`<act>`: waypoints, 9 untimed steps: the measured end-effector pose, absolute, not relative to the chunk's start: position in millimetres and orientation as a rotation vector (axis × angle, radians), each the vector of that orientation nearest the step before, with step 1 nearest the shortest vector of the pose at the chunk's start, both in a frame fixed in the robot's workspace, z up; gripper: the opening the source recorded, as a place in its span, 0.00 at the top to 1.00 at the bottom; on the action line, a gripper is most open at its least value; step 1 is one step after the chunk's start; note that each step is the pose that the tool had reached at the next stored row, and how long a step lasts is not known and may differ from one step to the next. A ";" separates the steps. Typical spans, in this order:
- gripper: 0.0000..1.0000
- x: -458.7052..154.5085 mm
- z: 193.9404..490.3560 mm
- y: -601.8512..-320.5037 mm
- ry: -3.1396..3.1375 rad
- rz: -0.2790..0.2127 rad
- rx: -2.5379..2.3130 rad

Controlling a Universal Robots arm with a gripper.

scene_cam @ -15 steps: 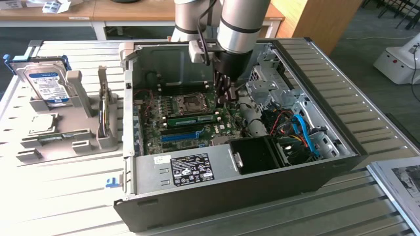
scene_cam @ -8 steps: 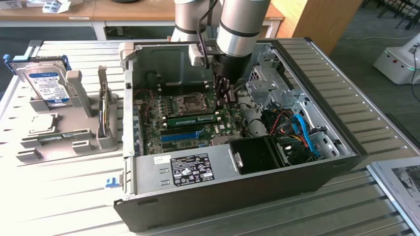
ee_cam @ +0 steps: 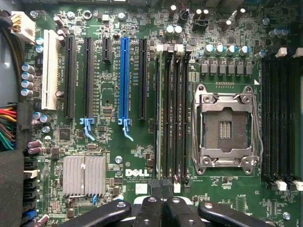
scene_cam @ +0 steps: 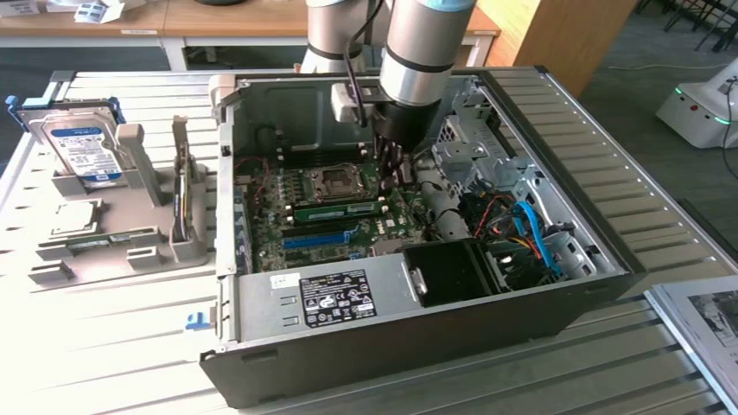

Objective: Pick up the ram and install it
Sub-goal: 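Press down the ram until it locks into place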

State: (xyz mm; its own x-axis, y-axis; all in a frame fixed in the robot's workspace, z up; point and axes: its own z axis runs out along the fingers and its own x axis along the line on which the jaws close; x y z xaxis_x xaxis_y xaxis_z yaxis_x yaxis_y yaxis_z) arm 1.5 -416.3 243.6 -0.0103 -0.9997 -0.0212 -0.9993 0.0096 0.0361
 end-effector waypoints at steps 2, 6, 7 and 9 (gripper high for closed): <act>0.90 1.5 241.4 -416.2 -2.225 -0.064 2.203; 0.90 1.5 236.7 -416.2 -2.225 -0.064 2.203; 0.90 1.5 235.6 -416.2 -2.225 -0.064 2.203; 0.90 1.5 234.5 -416.3 -2.225 -0.064 2.203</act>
